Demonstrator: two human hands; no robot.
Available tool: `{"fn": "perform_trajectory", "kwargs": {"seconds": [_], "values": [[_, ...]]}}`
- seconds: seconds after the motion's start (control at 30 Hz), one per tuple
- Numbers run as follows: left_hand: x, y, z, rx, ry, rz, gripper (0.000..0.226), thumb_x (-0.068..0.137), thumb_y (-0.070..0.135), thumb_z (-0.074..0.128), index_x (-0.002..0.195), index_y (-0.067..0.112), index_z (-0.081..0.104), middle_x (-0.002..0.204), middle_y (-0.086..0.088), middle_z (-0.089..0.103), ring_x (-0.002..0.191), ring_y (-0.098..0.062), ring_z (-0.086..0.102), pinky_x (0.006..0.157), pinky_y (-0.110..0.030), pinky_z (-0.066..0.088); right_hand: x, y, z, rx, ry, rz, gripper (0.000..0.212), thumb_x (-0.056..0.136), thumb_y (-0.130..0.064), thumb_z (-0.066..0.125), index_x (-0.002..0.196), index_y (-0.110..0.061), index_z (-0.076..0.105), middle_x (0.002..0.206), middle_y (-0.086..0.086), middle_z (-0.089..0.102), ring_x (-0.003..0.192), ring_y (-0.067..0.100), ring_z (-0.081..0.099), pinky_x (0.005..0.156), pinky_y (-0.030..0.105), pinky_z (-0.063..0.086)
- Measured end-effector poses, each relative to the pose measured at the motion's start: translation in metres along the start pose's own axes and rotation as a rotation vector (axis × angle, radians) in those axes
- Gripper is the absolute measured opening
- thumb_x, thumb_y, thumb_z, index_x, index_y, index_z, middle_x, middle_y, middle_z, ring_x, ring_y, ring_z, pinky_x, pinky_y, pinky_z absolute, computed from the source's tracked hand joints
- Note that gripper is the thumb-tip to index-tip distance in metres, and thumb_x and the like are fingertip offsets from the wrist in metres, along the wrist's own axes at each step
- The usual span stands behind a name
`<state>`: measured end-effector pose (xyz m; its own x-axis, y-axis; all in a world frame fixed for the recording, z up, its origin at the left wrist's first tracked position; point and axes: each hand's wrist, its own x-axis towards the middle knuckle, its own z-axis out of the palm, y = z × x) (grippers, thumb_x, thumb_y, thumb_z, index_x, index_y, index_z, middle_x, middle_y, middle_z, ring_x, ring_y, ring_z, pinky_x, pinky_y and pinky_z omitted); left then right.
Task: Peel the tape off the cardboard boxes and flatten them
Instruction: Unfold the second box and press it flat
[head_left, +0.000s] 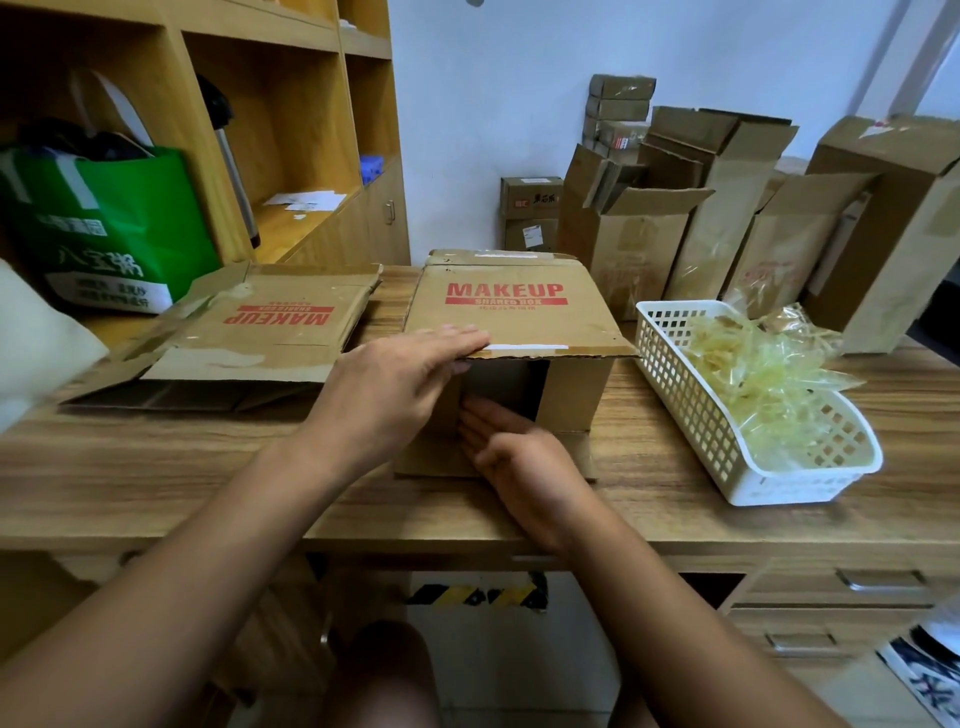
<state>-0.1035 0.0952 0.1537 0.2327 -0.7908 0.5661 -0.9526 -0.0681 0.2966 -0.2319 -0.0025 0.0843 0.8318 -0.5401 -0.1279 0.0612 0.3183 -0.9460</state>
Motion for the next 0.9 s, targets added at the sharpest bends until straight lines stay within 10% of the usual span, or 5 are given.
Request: {"fn": "perform_trajectory", "kwargs": {"seconds": [0.37, 0.6, 0.7, 0.9], "values": [[-0.006, -0.009, 0.010, -0.095, -0.010, -0.024, 0.043, 0.094, 0.028, 0.064, 0.138, 0.032, 0.060, 0.143, 0.013, 0.056, 0.137, -0.002, 0.045, 0.111, -0.041, 0.043, -0.019, 0.016, 0.031, -0.695, -0.134, -0.152, 0.065, 0.094, -0.009, 0.051, 0.153, -0.035, 0.038, 0.150, -0.008, 0.051, 0.135, 0.009, 0.050, 0.113, 0.036, 0.045], [-0.014, -0.018, 0.012, -0.161, 0.049, -0.114, 0.042, 0.094, 0.027, 0.065, 0.136, 0.028, 0.061, 0.151, 0.011, 0.047, 0.144, -0.008, 0.036, 0.120, -0.044, 0.030, -0.022, 0.008, 0.023, -0.713, -0.097, -0.250, 0.058, 0.095, -0.003, 0.050, 0.145, -0.032, 0.054, 0.140, -0.018, 0.058, 0.124, -0.010, 0.051, 0.105, 0.008, 0.040], [-0.016, -0.018, 0.013, -0.210, 0.078, -0.150, 0.042, 0.093, 0.029, 0.067, 0.135, 0.029, 0.062, 0.151, 0.014, 0.046, 0.141, -0.005, 0.038, 0.117, -0.041, 0.035, -0.030, 0.005, 0.003, -0.695, 0.012, -0.319, 0.051, 0.098, -0.005, 0.052, 0.137, -0.037, 0.060, 0.131, -0.028, 0.059, 0.121, -0.018, 0.049, 0.096, 0.000, 0.038], [-0.017, -0.016, 0.014, -0.218, 0.119, -0.183, 0.043, 0.091, 0.032, 0.068, 0.134, 0.028, 0.063, 0.148, 0.012, 0.050, 0.139, -0.005, 0.041, 0.115, -0.039, 0.037, -0.033, 0.002, -0.049, -0.478, 0.668, -0.513, 0.039, 0.091, 0.000, 0.066, 0.124, -0.019, 0.055, 0.123, 0.005, 0.059, 0.102, -0.008, 0.058, 0.084, 0.007, 0.046]]}}
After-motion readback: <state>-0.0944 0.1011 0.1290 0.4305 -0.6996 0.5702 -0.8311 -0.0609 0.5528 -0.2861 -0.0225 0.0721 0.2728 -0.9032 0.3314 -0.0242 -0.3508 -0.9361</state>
